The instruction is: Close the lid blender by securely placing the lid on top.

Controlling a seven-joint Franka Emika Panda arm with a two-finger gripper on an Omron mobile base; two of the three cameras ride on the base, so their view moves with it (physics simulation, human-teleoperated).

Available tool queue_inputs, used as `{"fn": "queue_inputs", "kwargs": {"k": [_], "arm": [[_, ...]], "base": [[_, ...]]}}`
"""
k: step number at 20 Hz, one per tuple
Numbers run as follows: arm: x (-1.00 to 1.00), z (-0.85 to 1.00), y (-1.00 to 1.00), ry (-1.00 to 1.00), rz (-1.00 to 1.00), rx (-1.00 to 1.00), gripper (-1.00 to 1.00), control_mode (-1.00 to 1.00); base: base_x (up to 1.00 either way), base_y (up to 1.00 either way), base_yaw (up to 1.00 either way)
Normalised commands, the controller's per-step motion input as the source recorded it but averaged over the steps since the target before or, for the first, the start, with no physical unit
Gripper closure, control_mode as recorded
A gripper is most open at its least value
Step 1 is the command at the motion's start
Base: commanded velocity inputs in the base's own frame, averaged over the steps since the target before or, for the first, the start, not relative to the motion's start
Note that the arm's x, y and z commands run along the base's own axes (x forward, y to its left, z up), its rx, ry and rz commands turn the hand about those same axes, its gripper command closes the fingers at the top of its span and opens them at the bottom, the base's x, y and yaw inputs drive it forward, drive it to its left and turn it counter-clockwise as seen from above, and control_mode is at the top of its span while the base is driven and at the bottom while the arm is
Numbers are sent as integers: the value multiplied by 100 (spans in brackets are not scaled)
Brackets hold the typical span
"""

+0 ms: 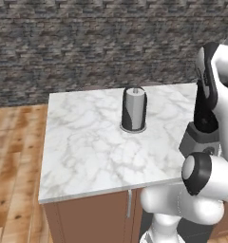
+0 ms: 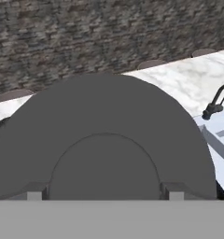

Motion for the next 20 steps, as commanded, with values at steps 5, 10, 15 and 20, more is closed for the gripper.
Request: {"fn": "queue_inputs", "kwargs": {"k": [5, 10, 15, 20], "arm": [[13, 1, -38, 10, -3, 4, 100, -100], [36, -1, -11, 17, 0, 0, 100, -100], [29, -4, -9, 21, 0, 0, 100, -100], [1, -14, -27, 16, 0, 1, 100, -100]], "base": [[0, 0, 0], [0, 0, 0], [0, 0, 0], [0, 0, 0]]}}
